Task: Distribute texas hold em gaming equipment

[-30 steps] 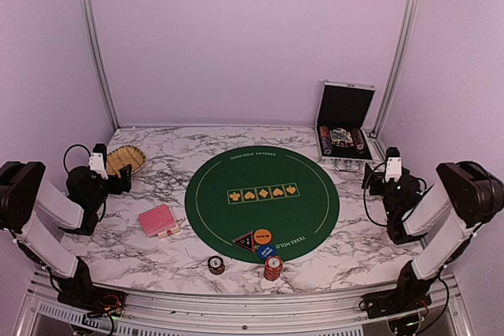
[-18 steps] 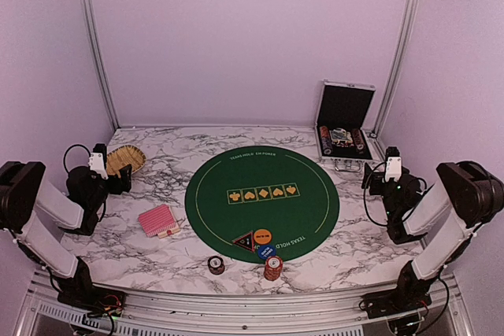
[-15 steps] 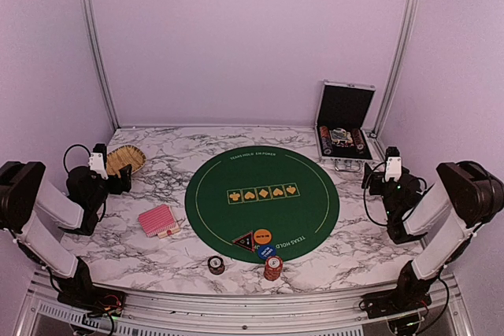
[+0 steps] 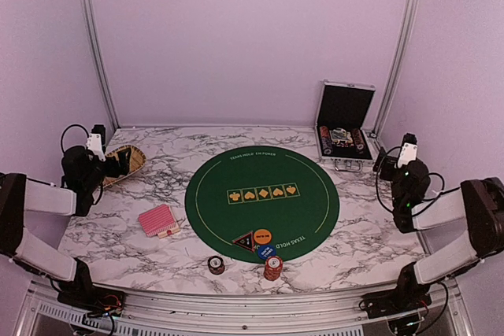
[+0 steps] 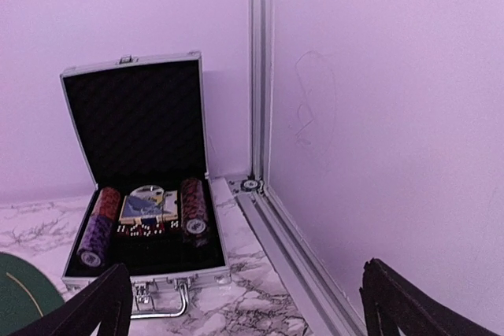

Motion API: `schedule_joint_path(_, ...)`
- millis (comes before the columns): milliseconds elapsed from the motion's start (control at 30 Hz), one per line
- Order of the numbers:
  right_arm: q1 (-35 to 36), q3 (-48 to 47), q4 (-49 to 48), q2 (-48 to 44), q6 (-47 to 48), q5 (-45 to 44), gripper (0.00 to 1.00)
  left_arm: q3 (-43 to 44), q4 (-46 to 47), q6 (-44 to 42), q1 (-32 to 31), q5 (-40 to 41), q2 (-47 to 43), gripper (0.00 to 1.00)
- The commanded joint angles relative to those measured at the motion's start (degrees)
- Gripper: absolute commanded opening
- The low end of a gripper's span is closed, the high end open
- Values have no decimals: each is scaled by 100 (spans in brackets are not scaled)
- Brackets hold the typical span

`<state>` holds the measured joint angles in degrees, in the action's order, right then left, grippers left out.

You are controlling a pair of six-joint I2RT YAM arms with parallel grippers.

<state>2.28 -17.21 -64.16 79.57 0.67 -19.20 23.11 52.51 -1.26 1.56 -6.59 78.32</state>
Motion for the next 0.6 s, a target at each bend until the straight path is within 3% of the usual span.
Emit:
schedule_joint_path(0,-54,-223,1055,-802,-741,-529,99,470,-1468,-16,29,-236,-304,99)
schedule_joint_path(100,-52,-804,2107,-1082,-834,-500,99,852,-2224,-183,28,-343,-383,99)
schedule_joint_path(233,-53,-1765,3939,-972,-1762,-605,99,1245,-3160,-399,33,-322,-600,99)
schedule_joint_path(333,-53,-2347,4990,-743,-2020,22,99,1571,-4149,-618,28,-294,-687,99)
schedule_joint_path(467,12,-2474,5183,-653,-1831,1418,99,1922,-5092,-906,39,-174,-712,99)
schedule_joint_path(567,480,-2482,5285,-649,-1712,1365,99,2153,-5660,-1083,44,76,-717,99)
